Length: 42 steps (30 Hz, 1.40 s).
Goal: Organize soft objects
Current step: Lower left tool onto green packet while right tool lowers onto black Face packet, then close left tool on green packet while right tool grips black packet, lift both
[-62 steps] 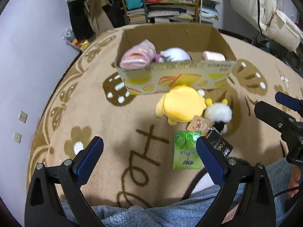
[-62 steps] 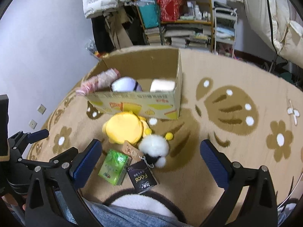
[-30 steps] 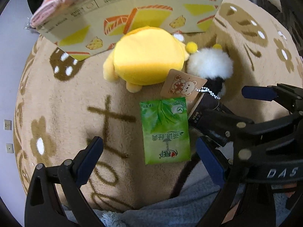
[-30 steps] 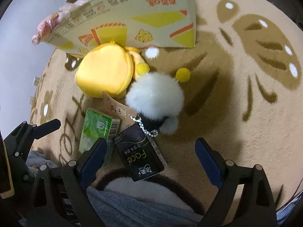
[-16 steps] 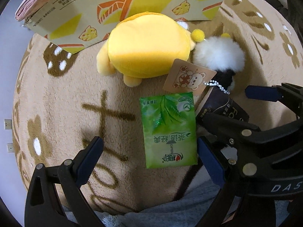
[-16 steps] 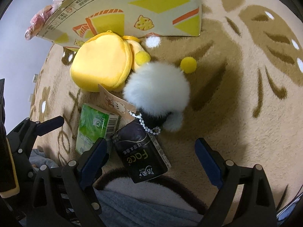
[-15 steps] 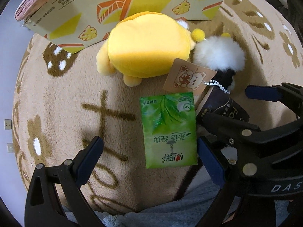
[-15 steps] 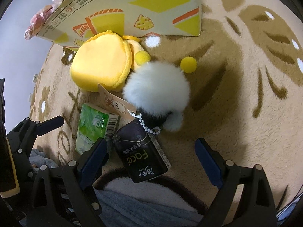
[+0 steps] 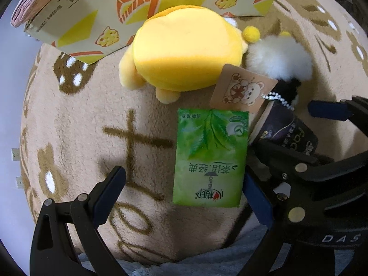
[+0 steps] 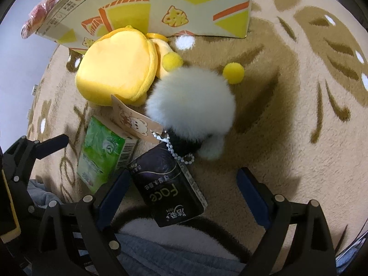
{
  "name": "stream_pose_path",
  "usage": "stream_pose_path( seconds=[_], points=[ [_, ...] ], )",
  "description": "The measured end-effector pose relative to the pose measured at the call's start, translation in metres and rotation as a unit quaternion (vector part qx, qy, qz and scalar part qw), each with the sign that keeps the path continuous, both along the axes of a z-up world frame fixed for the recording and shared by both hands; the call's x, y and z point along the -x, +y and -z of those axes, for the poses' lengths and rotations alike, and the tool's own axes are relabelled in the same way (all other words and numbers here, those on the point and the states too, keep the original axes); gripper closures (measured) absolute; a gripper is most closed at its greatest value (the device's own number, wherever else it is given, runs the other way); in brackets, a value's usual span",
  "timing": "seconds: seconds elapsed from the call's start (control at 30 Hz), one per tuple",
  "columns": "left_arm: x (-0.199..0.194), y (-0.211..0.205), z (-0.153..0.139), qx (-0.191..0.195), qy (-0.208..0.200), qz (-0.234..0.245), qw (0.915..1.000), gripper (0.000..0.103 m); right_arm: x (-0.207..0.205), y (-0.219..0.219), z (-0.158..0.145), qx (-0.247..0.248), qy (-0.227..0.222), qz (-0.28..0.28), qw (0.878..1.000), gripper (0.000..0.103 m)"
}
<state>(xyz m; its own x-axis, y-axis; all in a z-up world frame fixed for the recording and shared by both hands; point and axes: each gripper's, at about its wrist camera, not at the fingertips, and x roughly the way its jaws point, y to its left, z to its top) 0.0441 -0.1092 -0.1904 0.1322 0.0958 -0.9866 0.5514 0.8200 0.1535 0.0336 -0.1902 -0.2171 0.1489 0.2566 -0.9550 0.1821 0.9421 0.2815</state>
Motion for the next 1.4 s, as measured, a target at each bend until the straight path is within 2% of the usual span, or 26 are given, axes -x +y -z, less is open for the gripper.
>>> stream_pose_path(
  seconds=[0.3, 0.37, 0.43, 0.5, 0.63, 0.83, 0.9, 0.97, 1.0, 1.2, 1.4],
  points=[
    [0.001, -0.003, 0.012, -0.007, 0.000, 0.009, 0.9999, 0.006, -0.002, 0.012, 0.001, 0.008, 0.002, -0.004, 1.000, 0.004],
    [0.000, -0.003, 0.010, -0.008, 0.000, 0.009, 0.9999, 0.006, -0.001, 0.010, 0.001, 0.012, 0.001, -0.006, 1.000, 0.005],
    [0.002, -0.004, 0.011, -0.005, 0.000, 0.010, 0.9999, 0.007, 0.000, 0.011, 0.001, 0.016, 0.001, -0.008, 1.000, 0.011],
    [0.001, -0.004, 0.011, 0.003, 0.003, 0.015, 0.9999, 0.015, 0.002, 0.012, -0.001, 0.023, 0.002, -0.011, 1.000, 0.016],
    [0.002, -0.007, 0.008, 0.013, 0.005, 0.022, 0.9997, 0.022, 0.005, 0.010, -0.004, 0.022, 0.003, -0.004, 1.000, 0.027],
    [0.002, -0.009, 0.005, 0.023, 0.006, 0.020, 0.9995, 0.038, 0.013, 0.001, -0.006, -0.002, 0.008, 0.014, 1.000, 0.029],
    [0.001, -0.006, 0.006, 0.017, 0.000, 0.015, 0.9997, 0.050, 0.015, 0.000, -0.005, -0.004, 0.012, 0.010, 1.000, 0.030],
    [-0.002, -0.002, 0.003, 0.020, 0.001, 0.008, 0.9998, 0.050, 0.016, 0.003, -0.005, 0.001, 0.011, 0.001, 1.000, 0.045],
    [-0.003, 0.000, 0.002, 0.024, 0.002, 0.005, 0.9997, 0.050, 0.014, 0.004, -0.005, -0.002, 0.011, -0.003, 1.000, 0.047],
    [-0.003, 0.006, -0.002, 0.027, 0.002, -0.003, 0.9996, 0.050, 0.017, -0.006, -0.012, -0.010, 0.002, 0.002, 1.000, 0.049],
    [-0.004, 0.026, -0.018, 0.039, -0.017, -0.013, 0.9990, 0.050, 0.026, -0.012, -0.028, 0.001, -0.023, 0.006, 1.000, 0.049]
  ],
)
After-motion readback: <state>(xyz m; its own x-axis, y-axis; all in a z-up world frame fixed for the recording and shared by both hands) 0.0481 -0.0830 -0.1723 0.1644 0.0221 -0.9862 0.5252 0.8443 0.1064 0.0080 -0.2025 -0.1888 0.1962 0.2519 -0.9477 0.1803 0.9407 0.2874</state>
